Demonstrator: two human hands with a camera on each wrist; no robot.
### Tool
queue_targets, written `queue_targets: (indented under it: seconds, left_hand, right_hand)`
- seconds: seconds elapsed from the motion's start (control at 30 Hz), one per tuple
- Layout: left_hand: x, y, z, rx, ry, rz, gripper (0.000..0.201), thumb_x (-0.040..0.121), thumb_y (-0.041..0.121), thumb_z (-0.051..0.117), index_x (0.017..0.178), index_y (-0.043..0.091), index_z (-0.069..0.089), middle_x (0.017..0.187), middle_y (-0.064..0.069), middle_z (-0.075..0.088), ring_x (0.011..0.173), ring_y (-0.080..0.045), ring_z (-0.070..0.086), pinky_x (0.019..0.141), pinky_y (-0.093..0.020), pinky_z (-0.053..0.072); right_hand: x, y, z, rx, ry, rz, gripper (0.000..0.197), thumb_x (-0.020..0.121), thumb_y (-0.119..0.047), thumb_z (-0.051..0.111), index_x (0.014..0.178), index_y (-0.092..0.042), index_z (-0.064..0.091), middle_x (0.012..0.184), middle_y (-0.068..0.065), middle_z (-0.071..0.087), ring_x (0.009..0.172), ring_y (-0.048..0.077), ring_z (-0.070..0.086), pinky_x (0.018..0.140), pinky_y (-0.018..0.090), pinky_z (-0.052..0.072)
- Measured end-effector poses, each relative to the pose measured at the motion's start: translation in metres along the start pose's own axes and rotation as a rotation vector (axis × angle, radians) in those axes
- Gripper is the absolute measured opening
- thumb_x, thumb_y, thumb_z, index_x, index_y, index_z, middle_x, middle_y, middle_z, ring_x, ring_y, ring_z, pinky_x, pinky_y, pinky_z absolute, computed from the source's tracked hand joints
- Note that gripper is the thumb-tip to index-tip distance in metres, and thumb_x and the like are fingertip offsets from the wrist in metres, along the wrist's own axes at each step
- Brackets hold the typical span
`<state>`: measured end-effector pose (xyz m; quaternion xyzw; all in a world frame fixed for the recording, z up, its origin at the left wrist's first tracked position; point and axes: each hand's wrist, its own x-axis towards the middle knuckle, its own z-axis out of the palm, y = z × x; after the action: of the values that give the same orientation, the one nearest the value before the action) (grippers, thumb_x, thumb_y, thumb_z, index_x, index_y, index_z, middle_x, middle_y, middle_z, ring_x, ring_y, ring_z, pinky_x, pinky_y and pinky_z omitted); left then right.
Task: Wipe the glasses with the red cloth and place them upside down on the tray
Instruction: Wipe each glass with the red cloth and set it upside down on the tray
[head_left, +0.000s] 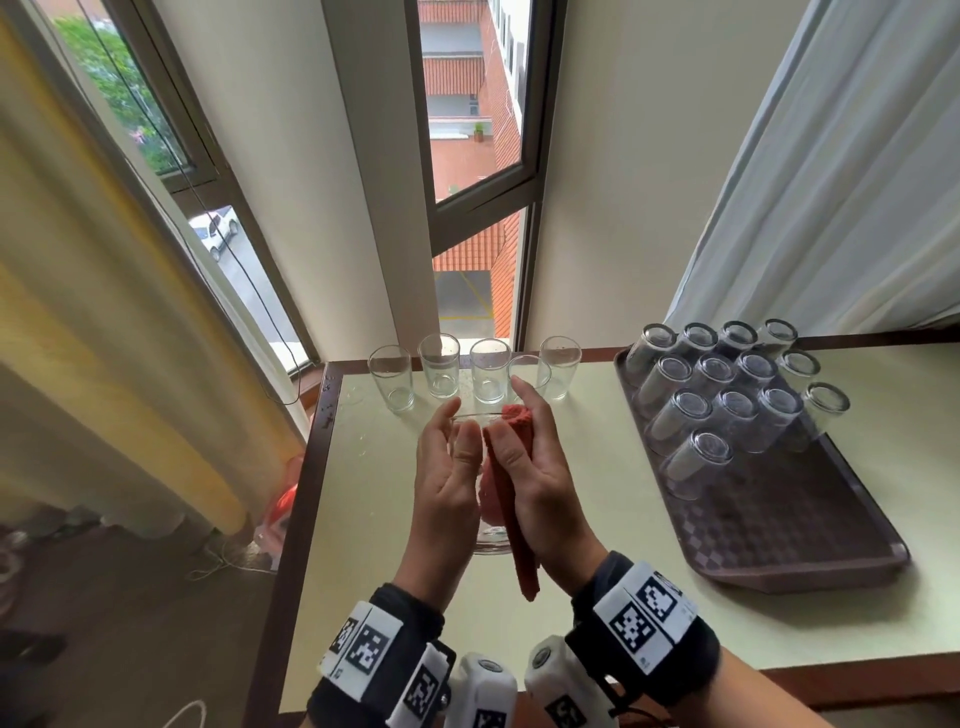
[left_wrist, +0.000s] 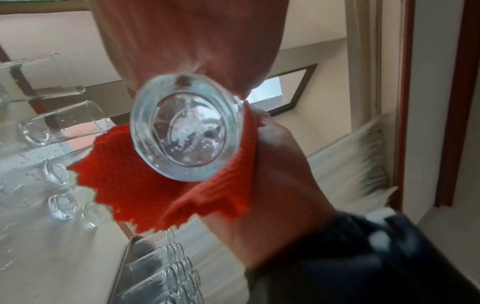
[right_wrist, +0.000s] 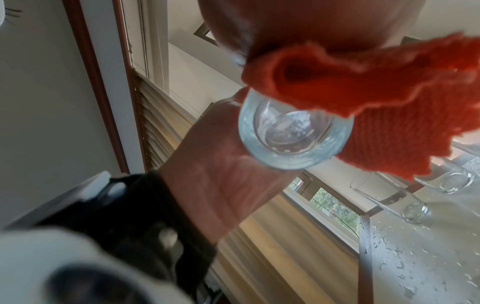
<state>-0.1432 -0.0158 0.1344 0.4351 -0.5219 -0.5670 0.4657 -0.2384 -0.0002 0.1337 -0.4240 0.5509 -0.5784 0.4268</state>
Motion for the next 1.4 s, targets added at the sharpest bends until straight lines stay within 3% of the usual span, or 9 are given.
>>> queue_targets:
  seconds: [0.1, 0.33, 0.43, 0.57, 0.73, 0.97, 1.1, 1.2, 1.4]
  left_hand:
    - [0.000, 0.002, 0.001, -0.008, -0.018, 0.003, 0.043, 0.092, 0.065, 0.042, 0.130, 0.044, 0.041, 0.132, 0.004, 0.056, 0.123, -0.015, 0.060, 0.103, -0.033, 0.049]
    - [0.002, 0.000, -0.003, 0.000, -0.004, -0.010, 0.049, 0.091, 0.056, 0.040, 0.134, 0.033, 0.041, 0.119, 0.012, 0.057, 0.103, 0.009, 0.061, 0.080, -0.008, 0.047]
    - [0.003, -0.002, 0.000, -0.014, 0.018, -0.014, 0.048, 0.089, 0.051, 0.041, 0.133, 0.031, 0.040, 0.112, 0.008, 0.062, 0.103, -0.004, 0.066, 0.078, -0.013, 0.050]
    - [0.002, 0.003, 0.006, -0.021, 0.015, -0.003, 0.044, 0.093, 0.053, 0.043, 0.131, 0.029, 0.042, 0.108, 0.006, 0.065, 0.098, -0.004, 0.069, 0.081, -0.019, 0.053]
    - [0.006, 0.006, 0.008, -0.032, -0.032, -0.018, 0.050, 0.087, 0.050, 0.041, 0.130, 0.023, 0.046, 0.117, 0.000, 0.063, 0.094, 0.006, 0.066, 0.072, -0.009, 0.050]
    - [0.009, 0.002, 0.014, -0.003, 0.015, -0.004, 0.056, 0.094, 0.061, 0.039, 0.137, 0.026, 0.043, 0.120, -0.001, 0.066, 0.105, -0.012, 0.068, 0.089, -0.024, 0.053]
    - [0.012, 0.004, 0.014, -0.025, 0.007, -0.010, 0.062, 0.087, 0.066, 0.044, 0.136, 0.028, 0.044, 0.129, 0.000, 0.057, 0.113, -0.003, 0.061, 0.087, -0.017, 0.050]
    - [0.016, 0.003, 0.011, -0.036, 0.025, -0.025, 0.075, 0.077, 0.077, 0.043, 0.134, 0.028, 0.047, 0.136, -0.005, 0.055, 0.120, -0.012, 0.059, 0.089, -0.020, 0.048]
    - [0.022, 0.005, 0.012, 0.001, 0.020, 0.015, 0.057, 0.089, 0.067, 0.041, 0.131, 0.030, 0.045, 0.122, -0.005, 0.064, 0.104, -0.014, 0.069, 0.090, -0.026, 0.054]
  right_hand:
    - [0.005, -0.009, -0.002, 0.093, 0.008, 0.035, 0.055, 0.087, -0.056, 0.052, 0.137, -0.035, 0.042, 0.097, 0.019, 0.065, 0.077, 0.052, 0.063, 0.068, 0.065, 0.053]
    - [0.000, 0.009, 0.002, 0.014, -0.021, 0.016, 0.063, 0.085, -0.064, 0.052, 0.142, -0.040, 0.038, 0.115, 0.010, 0.063, 0.099, 0.033, 0.066, 0.091, 0.057, 0.052]
    - [0.002, 0.005, -0.001, 0.064, -0.036, 0.041, 0.065, 0.086, -0.060, 0.058, 0.143, -0.038, 0.038, 0.102, 0.014, 0.061, 0.075, 0.040, 0.062, 0.072, 0.055, 0.055]
    - [0.009, -0.008, -0.002, 0.141, -0.010, 0.053, 0.055, 0.085, -0.055, 0.059, 0.135, -0.038, 0.043, 0.089, 0.004, 0.065, 0.076, 0.040, 0.060, 0.079, 0.067, 0.050]
    - [0.004, 0.006, -0.001, -0.021, 0.009, -0.036, 0.068, 0.080, -0.079, 0.049, 0.141, -0.052, 0.034, 0.136, 0.011, 0.054, 0.119, 0.036, 0.058, 0.098, 0.061, 0.047]
    - [0.020, 0.002, -0.010, 0.005, 0.027, -0.003, 0.080, 0.067, -0.092, 0.048, 0.135, -0.053, 0.036, 0.106, 0.014, 0.063, 0.081, 0.028, 0.064, 0.074, 0.049, 0.055]
    - [0.019, 0.002, -0.007, -0.064, 0.036, -0.054, 0.071, 0.078, -0.086, 0.041, 0.141, -0.054, 0.030, 0.136, 0.012, 0.056, 0.119, 0.030, 0.059, 0.098, 0.059, 0.048]
    - [0.011, 0.013, -0.004, -0.118, 0.024, -0.050, 0.070, 0.079, -0.084, 0.044, 0.142, -0.060, 0.025, 0.138, 0.018, 0.050, 0.110, 0.033, 0.056, 0.093, 0.066, 0.047]
    - [0.027, -0.007, -0.009, 0.039, 0.055, 0.028, 0.066, 0.085, -0.070, 0.050, 0.141, -0.037, 0.039, 0.087, 0.003, 0.065, 0.076, 0.032, 0.065, 0.077, 0.057, 0.055]
